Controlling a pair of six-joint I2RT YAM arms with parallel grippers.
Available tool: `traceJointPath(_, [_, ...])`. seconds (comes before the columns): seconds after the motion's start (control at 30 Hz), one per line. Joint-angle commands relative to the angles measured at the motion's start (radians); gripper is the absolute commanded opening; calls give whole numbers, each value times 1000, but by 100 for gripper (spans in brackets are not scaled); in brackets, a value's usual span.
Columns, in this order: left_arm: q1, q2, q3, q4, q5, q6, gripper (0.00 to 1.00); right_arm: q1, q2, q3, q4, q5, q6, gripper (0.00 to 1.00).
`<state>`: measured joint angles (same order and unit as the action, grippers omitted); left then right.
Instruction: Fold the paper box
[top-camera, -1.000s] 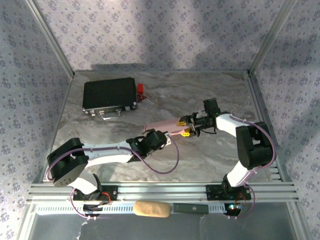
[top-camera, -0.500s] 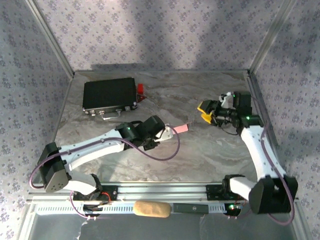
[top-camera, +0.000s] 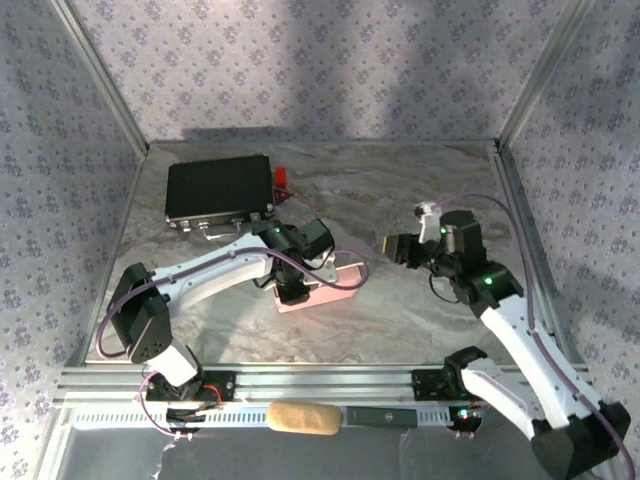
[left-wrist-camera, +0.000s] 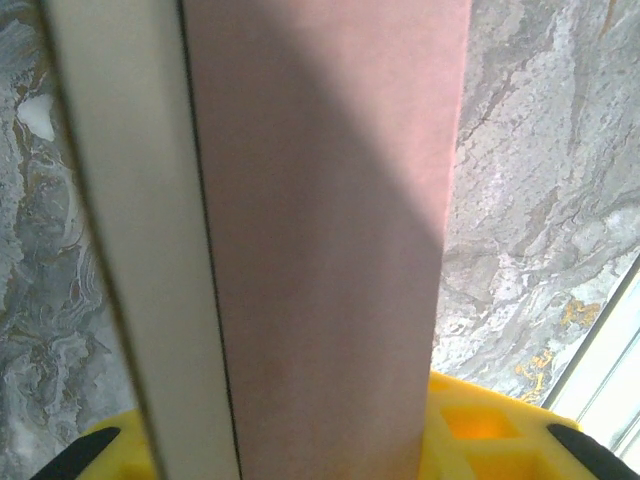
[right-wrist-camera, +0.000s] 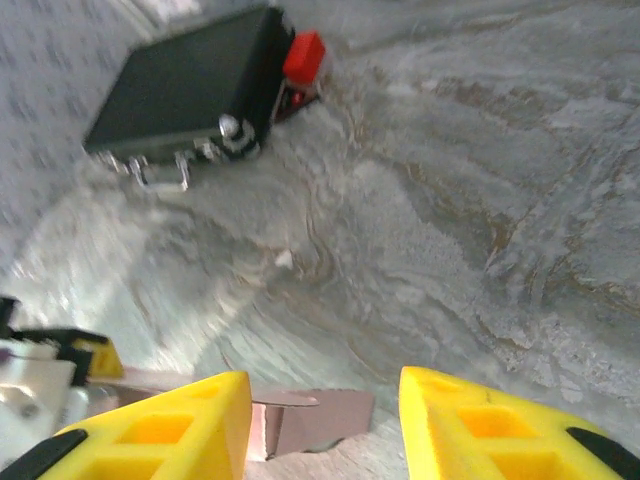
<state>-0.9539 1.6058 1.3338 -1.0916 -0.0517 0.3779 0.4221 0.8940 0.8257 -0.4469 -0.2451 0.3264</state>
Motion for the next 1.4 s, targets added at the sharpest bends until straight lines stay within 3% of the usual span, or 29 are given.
traceJointPath(0.0, [23, 12, 30, -46, 30, 50, 35, 65, 79, 20, -41, 92, -131, 44])
traceJointPath(0.07, [38, 13, 27, -38, 32, 62, 35, 72, 130, 40, -52, 134, -103, 45])
traceJointPath(0.23, [52, 1, 9, -15, 36, 79, 36, 91, 196, 50, -4, 69, -95, 45])
traceJointPath(0.33, [53, -4, 4, 0, 36, 89, 37, 102, 197, 38, 3, 39, -114, 44])
traceJointPath(0.5, [55, 5, -2, 17, 37, 94, 37, 132, 195, 8, 22, 56, -111, 53])
traceJointPath(0.93, [55, 10, -8, 32, 39, 96, 38, 179, 178, -76, 103, 75, -75, 57])
traceJointPath(1.37, [54, 16, -11, 53, 38, 97, 40, 209, 279, -85, 96, 177, -76, 44])
